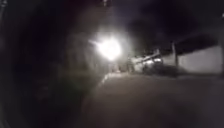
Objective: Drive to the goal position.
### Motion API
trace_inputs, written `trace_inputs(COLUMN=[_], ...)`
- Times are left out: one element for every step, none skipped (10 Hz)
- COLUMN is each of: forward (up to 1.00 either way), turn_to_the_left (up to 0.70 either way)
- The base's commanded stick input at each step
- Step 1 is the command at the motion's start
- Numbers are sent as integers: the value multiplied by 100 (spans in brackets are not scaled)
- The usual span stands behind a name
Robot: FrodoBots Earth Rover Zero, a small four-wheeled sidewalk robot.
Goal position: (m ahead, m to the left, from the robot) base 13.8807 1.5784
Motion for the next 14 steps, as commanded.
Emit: trace_inputs(forward=[70,70,70,70,70,70,70,70,70,70,70,70,70,70], turn_to_the_left=[-14,-32,-35,-35,-35,-35,-35,-35,-35,-35,-35,-35,-35,-35])
